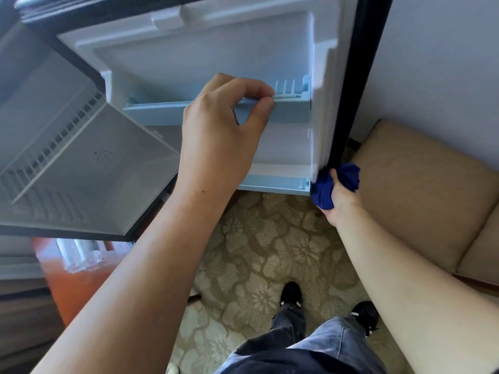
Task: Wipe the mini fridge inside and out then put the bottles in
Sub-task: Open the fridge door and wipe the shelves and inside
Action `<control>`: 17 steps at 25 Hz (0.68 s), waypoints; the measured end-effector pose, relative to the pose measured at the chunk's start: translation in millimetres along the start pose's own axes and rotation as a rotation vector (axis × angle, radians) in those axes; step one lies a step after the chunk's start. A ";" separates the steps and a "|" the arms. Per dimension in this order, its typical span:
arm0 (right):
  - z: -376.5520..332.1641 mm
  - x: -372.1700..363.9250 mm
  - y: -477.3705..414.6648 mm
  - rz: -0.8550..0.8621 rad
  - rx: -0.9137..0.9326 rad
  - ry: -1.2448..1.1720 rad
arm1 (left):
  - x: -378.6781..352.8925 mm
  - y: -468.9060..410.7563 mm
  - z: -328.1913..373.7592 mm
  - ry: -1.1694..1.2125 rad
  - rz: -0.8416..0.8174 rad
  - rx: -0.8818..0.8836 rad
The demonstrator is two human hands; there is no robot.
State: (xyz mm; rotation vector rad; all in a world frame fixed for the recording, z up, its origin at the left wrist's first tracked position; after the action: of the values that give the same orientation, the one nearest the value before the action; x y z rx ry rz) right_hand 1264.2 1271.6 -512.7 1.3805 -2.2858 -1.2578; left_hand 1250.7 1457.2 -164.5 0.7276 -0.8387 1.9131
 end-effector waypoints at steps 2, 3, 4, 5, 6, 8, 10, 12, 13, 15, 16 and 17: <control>-1.7 0.9 -3.2 -0.015 -0.001 0.003 | -0.8 -2.3 1.3 -0.008 -0.012 0.004; -3.9 -1.2 -1.4 -0.032 -0.004 -0.028 | -1.3 -3.6 1.4 -0.009 -0.021 0.007; -7.1 -4.1 2.8 -0.048 -0.009 -0.068 | -1.5 -4.6 1.2 -0.007 -0.029 0.012; -12.8 -8.0 9.9 -0.058 -0.010 -0.107 | -0.6 -5.3 1.3 -0.002 -0.035 0.014; -19.8 -11.8 18.1 -0.060 -0.003 -0.135 | -0.4 -5.3 1.1 0.001 -0.043 0.017; -44.8 -21.8 40.6 -0.073 0.054 -0.166 | -1.6 -6.4 1.9 0.002 -0.058 0.022; -77.8 -36.2 70.7 -0.108 0.142 -0.185 | -3.3 -8.2 3.0 0.003 -0.071 0.024; -112.4 -51.1 104.2 -0.113 0.220 -0.250 | -6.0 -11.5 3.6 0.016 -0.090 0.028; -131.9 -59.4 122.1 -0.123 0.267 -0.274 | -6.9 -13.4 4.7 0.030 -0.100 0.026; -170.6 -79.9 159.8 -0.187 0.369 -0.303 | -8.1 -16.9 5.8 0.056 -0.119 0.019; -187.4 -89.3 175.9 -0.220 0.413 -0.301 | -8.9 -18.5 6.4 0.060 -0.124 0.016; -202.0 -96.8 190.5 -0.246 0.450 -0.291 | -10.0 -19.7 6.6 0.059 -0.127 0.017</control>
State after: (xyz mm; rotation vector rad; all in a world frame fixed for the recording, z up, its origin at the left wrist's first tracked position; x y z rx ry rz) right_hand 1305.2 1273.9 -221.6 1.7703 -2.7984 -1.1105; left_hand 1273.5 1454.4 -162.9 0.7138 -0.7240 1.8213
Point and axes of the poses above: each hand's wrist, its own y-axis away from the middle knuckle, its own x-axis out of the back of the hand, z = x × y, the point moved 8 cm from there along -y, towards the middle knuckle, and after that the axes turned 11 degrees about x, right-handed, at the moved point
